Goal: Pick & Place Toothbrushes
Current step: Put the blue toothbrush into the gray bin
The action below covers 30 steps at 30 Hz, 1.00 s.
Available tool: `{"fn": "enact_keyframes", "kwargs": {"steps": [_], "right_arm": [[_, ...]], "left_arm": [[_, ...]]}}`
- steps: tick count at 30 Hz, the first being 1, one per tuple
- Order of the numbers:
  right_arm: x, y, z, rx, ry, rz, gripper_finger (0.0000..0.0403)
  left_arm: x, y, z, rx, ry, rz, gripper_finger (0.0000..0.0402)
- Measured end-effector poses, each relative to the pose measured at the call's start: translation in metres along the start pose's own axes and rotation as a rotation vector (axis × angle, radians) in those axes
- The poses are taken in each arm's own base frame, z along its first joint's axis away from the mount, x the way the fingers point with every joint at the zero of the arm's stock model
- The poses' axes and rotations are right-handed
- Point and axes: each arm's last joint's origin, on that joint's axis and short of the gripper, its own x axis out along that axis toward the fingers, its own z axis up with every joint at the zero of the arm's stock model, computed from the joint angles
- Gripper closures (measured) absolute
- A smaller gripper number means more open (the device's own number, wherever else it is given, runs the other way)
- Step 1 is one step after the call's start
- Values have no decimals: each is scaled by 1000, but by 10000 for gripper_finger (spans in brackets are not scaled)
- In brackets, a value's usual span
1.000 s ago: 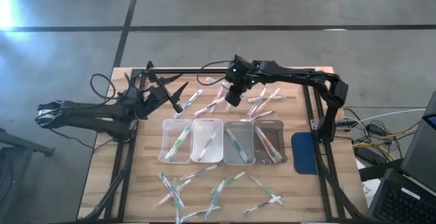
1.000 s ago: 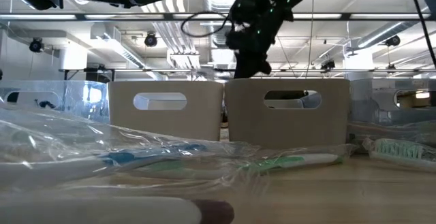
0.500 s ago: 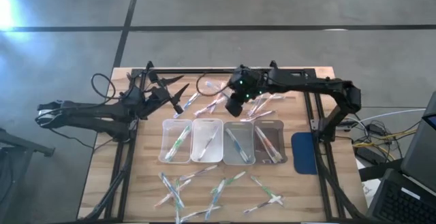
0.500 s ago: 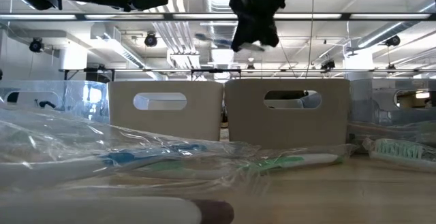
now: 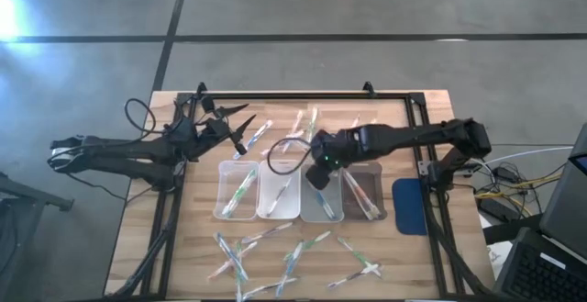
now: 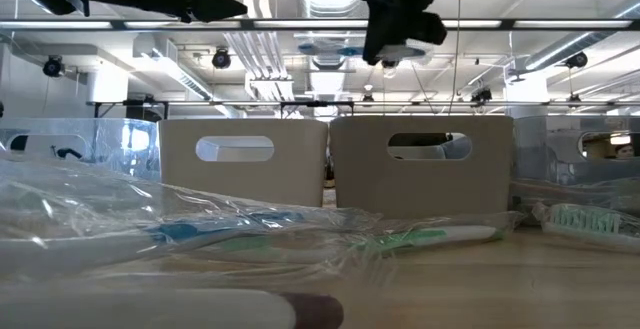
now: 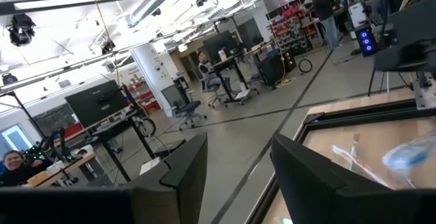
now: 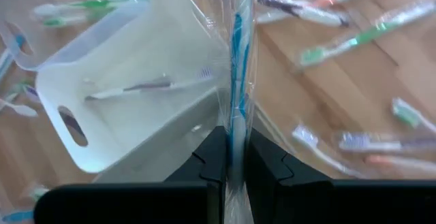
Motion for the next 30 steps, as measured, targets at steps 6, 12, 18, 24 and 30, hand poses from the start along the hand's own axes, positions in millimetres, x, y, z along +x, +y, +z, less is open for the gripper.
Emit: {"fn": "enact_keyframes", "kwargs": {"steps": [6,12,18,24,30], "right_arm": [[-5,12,-22,54,28,-70,378],[-4,16,-37,137,45,-122,378],[8,16,-57,212,79,-164,378],[22,19,-77,218,88,-160,378],[34,21,-90,241,82,-128,378]], "left_arm": [[0,0,0,0,0,0,232],[0,0,0,0,0,0,232],[0,0,0,0,0,0,231],[0,0,0,0,0,0,232],[0,0,0,0,0,0,231]]}}
